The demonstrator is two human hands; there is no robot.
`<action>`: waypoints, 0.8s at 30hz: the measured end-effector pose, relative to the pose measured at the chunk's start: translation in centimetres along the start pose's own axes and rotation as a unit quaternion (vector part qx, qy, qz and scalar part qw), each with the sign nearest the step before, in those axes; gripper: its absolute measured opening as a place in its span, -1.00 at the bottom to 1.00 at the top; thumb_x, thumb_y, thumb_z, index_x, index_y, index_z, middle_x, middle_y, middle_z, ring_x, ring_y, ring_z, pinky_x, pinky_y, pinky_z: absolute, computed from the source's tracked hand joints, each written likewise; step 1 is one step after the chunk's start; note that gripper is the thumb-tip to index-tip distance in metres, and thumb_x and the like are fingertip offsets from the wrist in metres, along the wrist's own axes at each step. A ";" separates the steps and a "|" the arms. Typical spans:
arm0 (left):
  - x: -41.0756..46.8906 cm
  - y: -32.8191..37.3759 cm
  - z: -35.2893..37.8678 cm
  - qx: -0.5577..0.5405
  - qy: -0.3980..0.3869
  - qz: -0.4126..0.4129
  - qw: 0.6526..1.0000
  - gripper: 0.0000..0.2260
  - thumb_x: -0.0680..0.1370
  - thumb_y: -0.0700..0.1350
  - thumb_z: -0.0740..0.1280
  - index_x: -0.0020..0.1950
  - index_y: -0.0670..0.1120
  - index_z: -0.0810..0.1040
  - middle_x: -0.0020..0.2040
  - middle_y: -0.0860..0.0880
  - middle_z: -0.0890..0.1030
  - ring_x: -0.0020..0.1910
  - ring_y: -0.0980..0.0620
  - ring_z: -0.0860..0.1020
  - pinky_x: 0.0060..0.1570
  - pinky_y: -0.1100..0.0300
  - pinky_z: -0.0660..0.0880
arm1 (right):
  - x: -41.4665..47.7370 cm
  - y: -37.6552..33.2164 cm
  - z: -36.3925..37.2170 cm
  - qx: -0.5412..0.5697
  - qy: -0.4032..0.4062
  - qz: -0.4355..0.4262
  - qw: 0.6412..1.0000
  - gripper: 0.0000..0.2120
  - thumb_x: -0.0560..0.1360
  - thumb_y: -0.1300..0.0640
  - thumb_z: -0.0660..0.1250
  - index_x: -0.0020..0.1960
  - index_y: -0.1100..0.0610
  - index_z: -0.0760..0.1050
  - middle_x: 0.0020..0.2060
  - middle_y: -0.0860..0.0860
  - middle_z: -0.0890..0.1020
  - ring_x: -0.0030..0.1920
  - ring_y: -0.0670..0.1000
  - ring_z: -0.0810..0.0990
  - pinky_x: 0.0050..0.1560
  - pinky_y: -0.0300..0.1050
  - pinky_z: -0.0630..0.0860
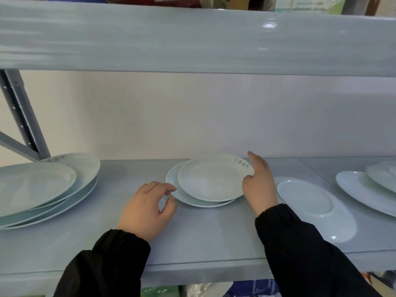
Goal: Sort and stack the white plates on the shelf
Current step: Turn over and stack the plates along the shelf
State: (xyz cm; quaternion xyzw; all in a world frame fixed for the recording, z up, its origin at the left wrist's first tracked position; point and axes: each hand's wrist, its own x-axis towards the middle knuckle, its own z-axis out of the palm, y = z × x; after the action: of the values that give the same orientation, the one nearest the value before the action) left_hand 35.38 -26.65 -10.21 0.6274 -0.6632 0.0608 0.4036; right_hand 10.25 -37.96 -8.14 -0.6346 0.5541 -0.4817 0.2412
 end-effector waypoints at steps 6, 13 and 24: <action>-0.1 0.0 -0.1 -0.013 0.004 0.000 1.000 -0.62 0.41 0.10 0.14 0.08 0.04 0.62 -0.07 0.22 0.54 -0.01 0.14 0.48 -0.08 0.28 0.41 | -0.1 0.3 0.5 -0.054 -0.039 -0.039 0.997 -0.49 0.50 0.16 0.26 0.46 0.07 0.41 0.41 0.00 0.43 0.41 -0.03 0.36 0.34 -0.23 0.26; -0.1 -0.1 -0.2 -0.020 -0.006 -0.004 1.000 -0.63 0.41 0.11 0.13 0.10 0.07 0.60 -0.06 0.25 0.53 0.01 0.17 0.49 -0.07 0.30 0.40 | -0.2 0.2 0.5 -0.070 -0.061 -0.030 0.995 -0.46 0.54 -0.02 0.29 0.50 -0.01 0.37 0.54 -0.03 0.28 0.52 -0.08 0.23 0.37 -0.25 0.18; -0.2 0.2 -0.4 -0.026 -0.016 -0.029 0.999 -0.67 0.41 0.12 0.15 0.07 0.14 0.59 -0.09 0.24 0.55 0.01 0.19 0.49 -0.07 0.19 0.47 | -1.0 0.4 0.0 -0.081 -0.061 -0.075 0.992 -0.49 0.52 -0.11 0.29 0.45 -0.03 0.42 0.50 -0.06 0.33 0.48 -0.09 0.29 0.40 -0.14 0.30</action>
State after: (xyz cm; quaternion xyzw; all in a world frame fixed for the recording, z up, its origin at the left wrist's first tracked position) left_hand 35.34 -26.26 -10.00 0.6366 -0.6524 0.0222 0.4106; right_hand 10.14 -37.11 -8.81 -0.7201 0.5259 -0.4128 0.1856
